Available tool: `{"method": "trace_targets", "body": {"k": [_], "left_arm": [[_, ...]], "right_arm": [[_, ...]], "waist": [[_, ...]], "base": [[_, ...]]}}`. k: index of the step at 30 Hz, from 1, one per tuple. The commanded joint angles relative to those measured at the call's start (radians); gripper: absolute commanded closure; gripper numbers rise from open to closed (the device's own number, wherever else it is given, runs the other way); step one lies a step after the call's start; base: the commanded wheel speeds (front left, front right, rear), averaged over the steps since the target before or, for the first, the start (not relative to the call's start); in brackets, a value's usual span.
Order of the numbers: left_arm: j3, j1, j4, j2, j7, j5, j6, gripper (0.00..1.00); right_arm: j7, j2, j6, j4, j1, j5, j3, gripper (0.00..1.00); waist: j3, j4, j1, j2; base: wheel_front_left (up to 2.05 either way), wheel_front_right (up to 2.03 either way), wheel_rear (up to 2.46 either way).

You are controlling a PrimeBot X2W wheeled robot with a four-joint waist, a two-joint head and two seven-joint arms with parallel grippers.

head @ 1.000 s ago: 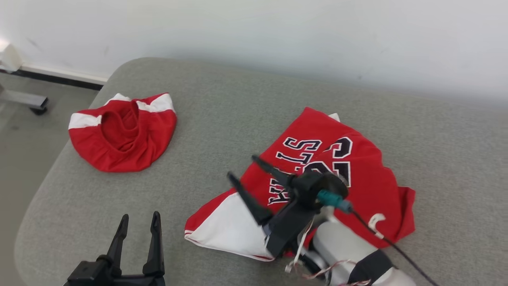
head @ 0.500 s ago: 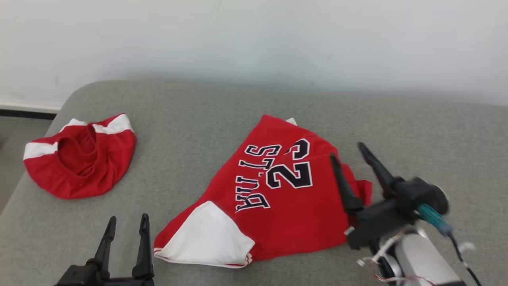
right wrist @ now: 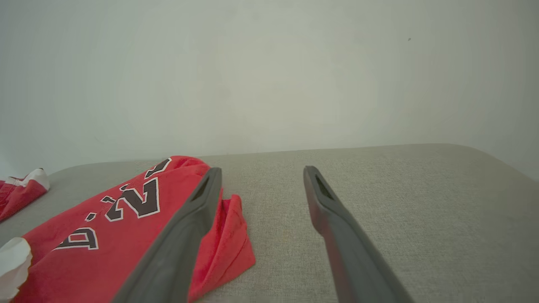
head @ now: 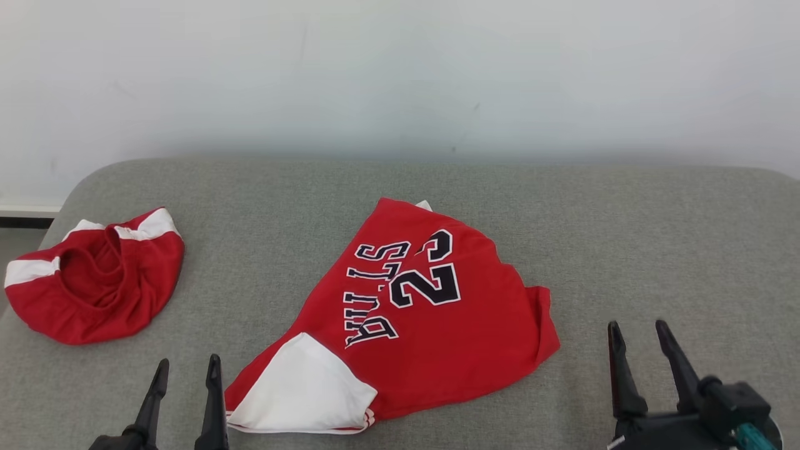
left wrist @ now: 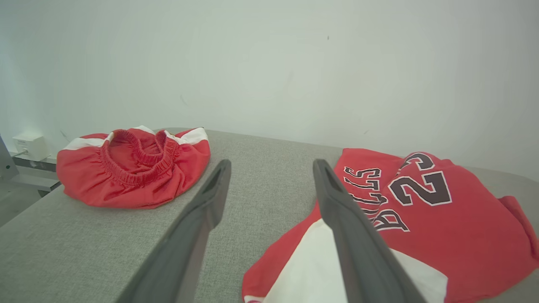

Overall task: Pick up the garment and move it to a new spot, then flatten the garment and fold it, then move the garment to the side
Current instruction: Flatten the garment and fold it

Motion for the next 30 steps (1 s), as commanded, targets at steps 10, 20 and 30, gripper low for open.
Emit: {"method": "trace_targets", "body": {"k": [10, 20, 30], "left_arm": [[-0.028, 0.029, -0.041, 0.02, -0.003, 0.029, 0.001, 0.0], [-0.031, 0.017, -0.044, 0.013, -0.003, 0.028, 0.001, 0.0], [-0.048, -0.023, -0.032, 0.0, -0.003, 0.018, 0.001, 0.0]], "right_arm": [[0.004, 0.025, -0.003, -0.012, 0.085, -0.003, -0.028, 0.0], [0.025, 0.007, -0.003, 0.032, 0.021, -0.007, -0.015, 0.0], [0.078, -0.079, -0.003, 0.207, -0.175, 0.006, 0.043, 0.0]], "waist": [[-0.001, -0.009, 0.0001, 0.0], [0.014, 0.002, 0.0001, 0.0], [0.066, 0.074, 0.0001, 0.0]], "base": [[0.0, 0.0, 0.0], [0.0, 0.0, 0.0], [0.0, 0.0, 0.0]]}}
